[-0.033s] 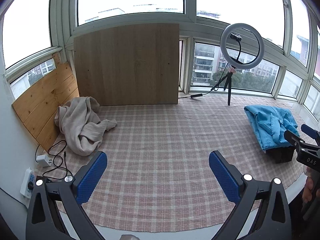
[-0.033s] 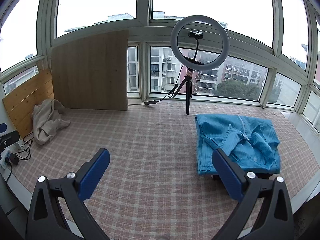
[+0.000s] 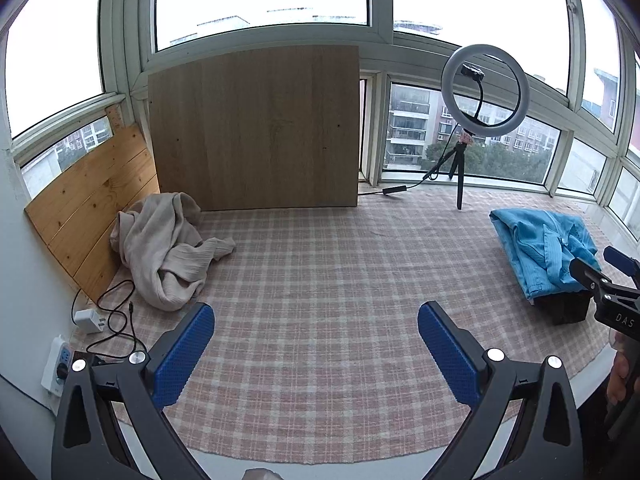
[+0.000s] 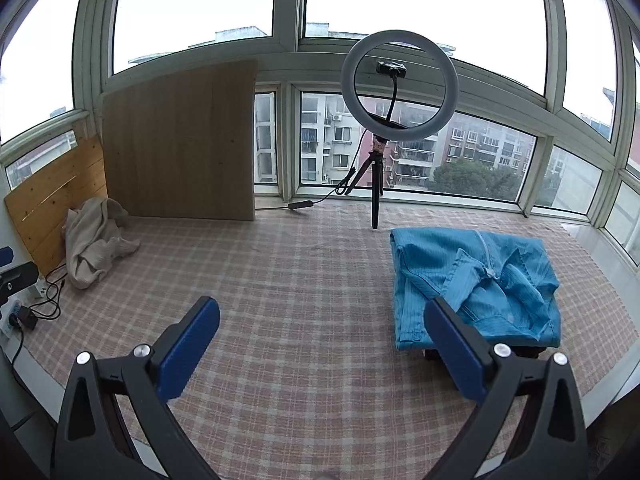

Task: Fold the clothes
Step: 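Move both tools toward the crumpled cream sweater by the wooden board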

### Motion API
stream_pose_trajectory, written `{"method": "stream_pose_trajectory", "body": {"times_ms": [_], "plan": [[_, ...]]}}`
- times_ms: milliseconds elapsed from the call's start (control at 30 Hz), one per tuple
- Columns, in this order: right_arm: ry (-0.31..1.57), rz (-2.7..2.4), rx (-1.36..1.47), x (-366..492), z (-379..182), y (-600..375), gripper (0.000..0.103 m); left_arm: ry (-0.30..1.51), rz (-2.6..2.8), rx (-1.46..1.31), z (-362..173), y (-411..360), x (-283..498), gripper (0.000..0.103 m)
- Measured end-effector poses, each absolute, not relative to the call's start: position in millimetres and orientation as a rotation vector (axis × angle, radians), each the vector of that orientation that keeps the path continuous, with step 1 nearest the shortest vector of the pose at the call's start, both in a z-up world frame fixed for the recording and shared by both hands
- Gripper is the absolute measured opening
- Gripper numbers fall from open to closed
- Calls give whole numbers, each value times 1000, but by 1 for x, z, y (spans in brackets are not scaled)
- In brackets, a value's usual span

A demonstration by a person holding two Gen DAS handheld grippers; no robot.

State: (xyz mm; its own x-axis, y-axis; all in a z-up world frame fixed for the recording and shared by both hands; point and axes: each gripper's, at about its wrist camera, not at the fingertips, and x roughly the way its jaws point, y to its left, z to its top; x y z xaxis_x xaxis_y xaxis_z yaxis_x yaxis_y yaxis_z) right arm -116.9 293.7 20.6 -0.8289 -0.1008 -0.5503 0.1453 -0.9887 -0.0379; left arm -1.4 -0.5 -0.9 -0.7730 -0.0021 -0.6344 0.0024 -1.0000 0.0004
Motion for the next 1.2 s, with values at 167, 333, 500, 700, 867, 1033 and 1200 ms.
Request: {"method": "stream_pose_trajectory", "body": {"times_ms": [167,333,500,700,867,1033,1200], "plan": [[129,-2884,875,-117,18,291,103,-8,-2940,1095,-13,-4,-5,102],[141,-2884,889,-118,15,289,103,86,-2931,1113,-21,-13,-3,102],[114,-2856,901,-121,13,285,103,130,-2888,1124,-25,-25,-3,100],[74,-2799,916,-130,9,276,103,152,-2821,1123,-30,-41,5,98],[84,-2744,906,-134,6,261,103,167,-2770,1119,-32,-55,13,98],[120,-2706,896,-138,6,246,103,188,-2732,1106,-34,-65,20,97],[157,-2687,889,-140,7,234,103,189,-2715,1105,-35,-72,24,97]]}}
